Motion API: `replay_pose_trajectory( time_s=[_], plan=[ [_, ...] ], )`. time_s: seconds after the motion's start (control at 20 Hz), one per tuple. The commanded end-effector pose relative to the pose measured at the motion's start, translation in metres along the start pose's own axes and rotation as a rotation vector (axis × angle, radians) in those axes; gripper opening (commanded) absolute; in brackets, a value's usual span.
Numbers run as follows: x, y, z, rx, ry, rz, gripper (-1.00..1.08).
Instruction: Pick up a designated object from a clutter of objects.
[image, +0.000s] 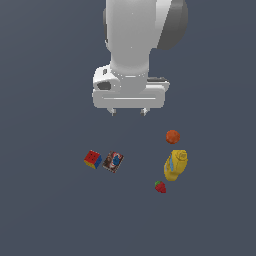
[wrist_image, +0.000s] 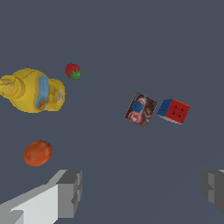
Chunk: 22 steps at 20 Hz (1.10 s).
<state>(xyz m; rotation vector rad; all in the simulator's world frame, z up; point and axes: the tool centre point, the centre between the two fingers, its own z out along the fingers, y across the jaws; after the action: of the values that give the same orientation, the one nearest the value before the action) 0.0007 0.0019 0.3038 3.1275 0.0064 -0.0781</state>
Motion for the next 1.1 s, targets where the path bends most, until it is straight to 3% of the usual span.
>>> replay_pose_trajectory(
  time_s=[0.0, 0.5, 1.05],
  plan=[
    [0.0, 0.0, 0.0, 0.0, 0.0, 0.0, 1.0],
    [0.003, -0.015, -0.008, -0.016, 0.01, -0.078, 1.0],
    [0.005, -0.011, -0.004, -0.018, 0.009, -0.093, 1.0]
  ],
)
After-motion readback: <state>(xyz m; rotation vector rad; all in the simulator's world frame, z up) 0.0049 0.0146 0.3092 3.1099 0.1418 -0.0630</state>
